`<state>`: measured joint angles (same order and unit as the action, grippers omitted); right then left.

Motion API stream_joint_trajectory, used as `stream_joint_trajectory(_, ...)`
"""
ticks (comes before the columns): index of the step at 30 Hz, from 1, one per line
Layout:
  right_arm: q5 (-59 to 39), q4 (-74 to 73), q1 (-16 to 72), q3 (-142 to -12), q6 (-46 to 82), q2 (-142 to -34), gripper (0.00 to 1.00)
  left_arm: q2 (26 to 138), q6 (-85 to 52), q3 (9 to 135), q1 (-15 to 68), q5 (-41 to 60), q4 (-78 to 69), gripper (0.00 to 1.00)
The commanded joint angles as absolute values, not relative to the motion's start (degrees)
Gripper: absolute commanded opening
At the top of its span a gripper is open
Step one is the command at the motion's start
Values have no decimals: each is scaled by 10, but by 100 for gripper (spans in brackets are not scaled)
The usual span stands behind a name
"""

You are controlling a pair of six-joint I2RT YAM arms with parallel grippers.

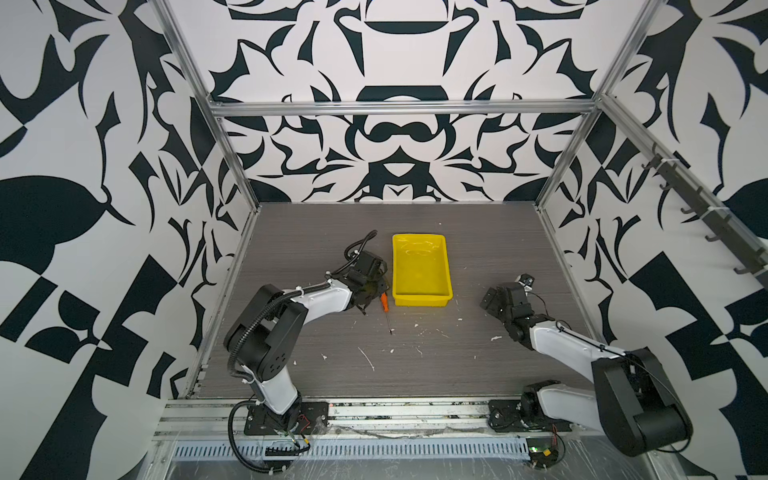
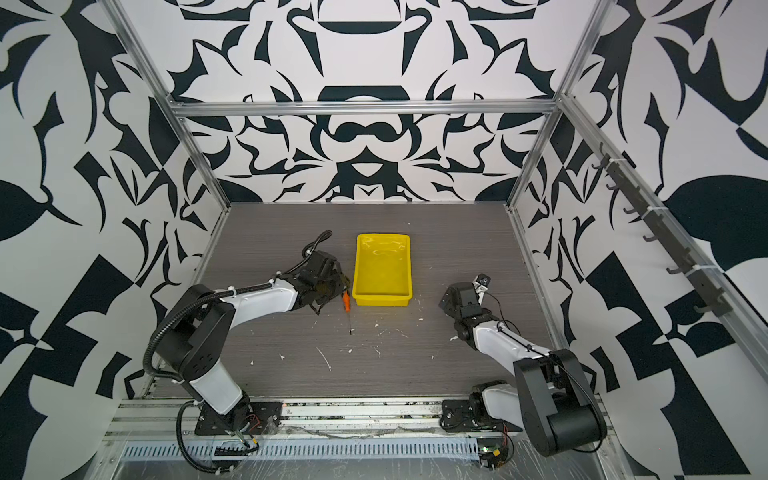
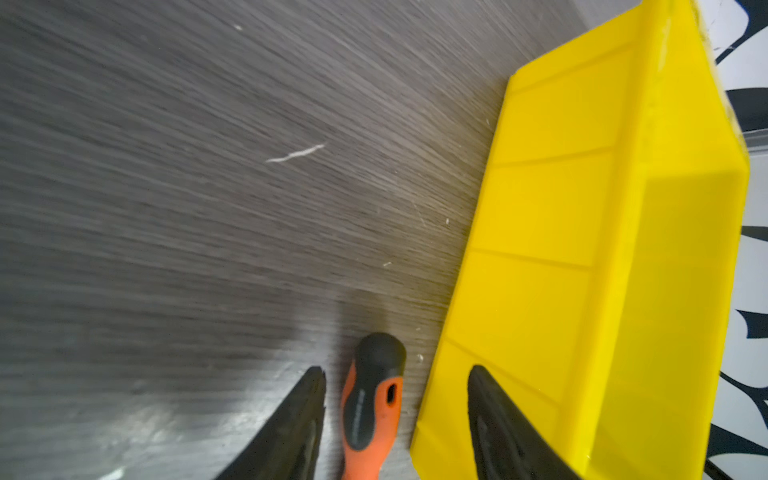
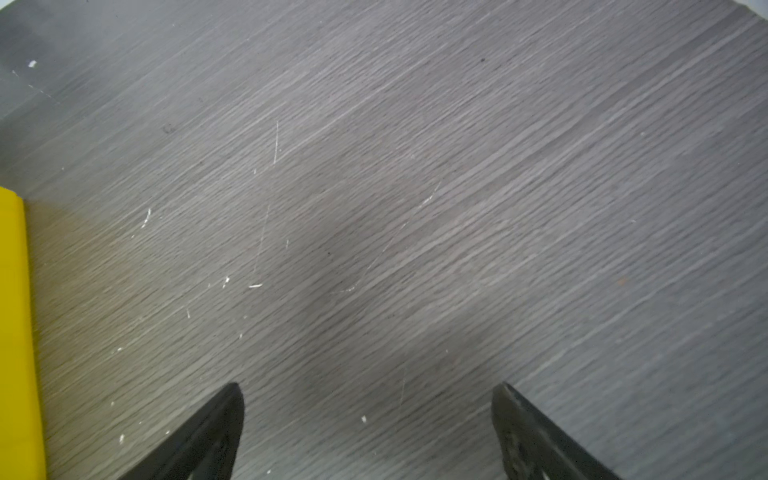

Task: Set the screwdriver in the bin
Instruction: 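Move the left gripper over the orange-and-black screwdriver while the right arm shifts slightly, then lower the left gripper and close it on the screwdriver handle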

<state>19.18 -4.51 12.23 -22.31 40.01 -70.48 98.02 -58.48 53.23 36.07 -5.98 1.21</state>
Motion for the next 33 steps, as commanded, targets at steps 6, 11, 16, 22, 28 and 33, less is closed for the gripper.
stream_joint_trajectory(6,215,-47,127,-238,405,-700,96,1013,-583,559,369,-104,68,50)
stream_joint_trajectory(11,214,-45,127,-241,405,-705,96,1042,-574,591,385,-117,104,47)
stream_joint_trajectory(16,215,-43,127,-244,405,-707,96,1063,-559,624,407,-162,156,44)
stream_joint_trajectory(22,216,-41,127,-245,408,-708,96,1058,-571,611,411,-193,166,38)
stream_joint_trajectory(28,216,-42,127,-245,408,-709,96,1045,-575,601,411,-217,182,25)
stream_joint_trajectory(33,217,-41,127,-246,409,-710,96,1020,-573,599,411,-234,207,20)
